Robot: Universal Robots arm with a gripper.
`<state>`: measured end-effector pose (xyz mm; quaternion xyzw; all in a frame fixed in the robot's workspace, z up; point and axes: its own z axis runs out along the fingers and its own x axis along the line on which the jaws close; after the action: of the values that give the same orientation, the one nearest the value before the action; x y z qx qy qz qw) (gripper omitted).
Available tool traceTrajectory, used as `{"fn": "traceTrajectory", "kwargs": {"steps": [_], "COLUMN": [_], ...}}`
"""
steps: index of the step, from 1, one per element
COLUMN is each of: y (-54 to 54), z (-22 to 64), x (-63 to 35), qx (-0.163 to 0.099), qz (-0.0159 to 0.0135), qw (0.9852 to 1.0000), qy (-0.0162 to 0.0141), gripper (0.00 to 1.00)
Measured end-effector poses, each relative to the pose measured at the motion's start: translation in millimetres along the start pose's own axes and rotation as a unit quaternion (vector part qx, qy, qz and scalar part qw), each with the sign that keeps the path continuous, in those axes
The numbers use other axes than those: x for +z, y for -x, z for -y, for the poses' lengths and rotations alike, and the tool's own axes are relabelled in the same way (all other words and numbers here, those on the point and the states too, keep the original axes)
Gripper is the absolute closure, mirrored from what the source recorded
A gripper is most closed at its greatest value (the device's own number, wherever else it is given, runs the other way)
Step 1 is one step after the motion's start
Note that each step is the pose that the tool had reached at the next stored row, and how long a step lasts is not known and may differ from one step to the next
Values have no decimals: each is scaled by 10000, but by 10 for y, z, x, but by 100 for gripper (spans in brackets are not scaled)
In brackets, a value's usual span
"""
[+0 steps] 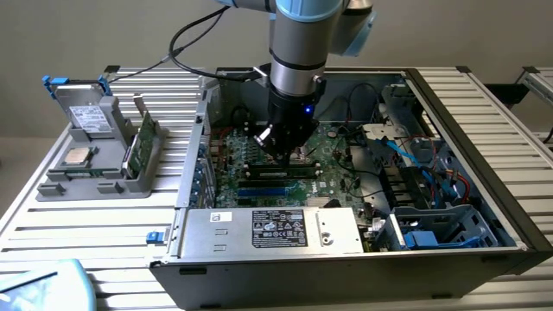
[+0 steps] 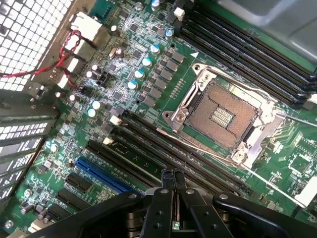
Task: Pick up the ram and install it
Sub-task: 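Press down the ram until it locks into place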
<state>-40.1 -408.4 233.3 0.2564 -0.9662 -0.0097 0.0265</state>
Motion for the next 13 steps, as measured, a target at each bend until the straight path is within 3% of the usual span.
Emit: {"fn": "traceTrajectory", "kwargs": {"steps": [13], "y": [-5], "z": [-3], "x": [-97], "qx": [571], "qz": [12], "qw": [9984], "qy": [1], "gripper": [89]}}
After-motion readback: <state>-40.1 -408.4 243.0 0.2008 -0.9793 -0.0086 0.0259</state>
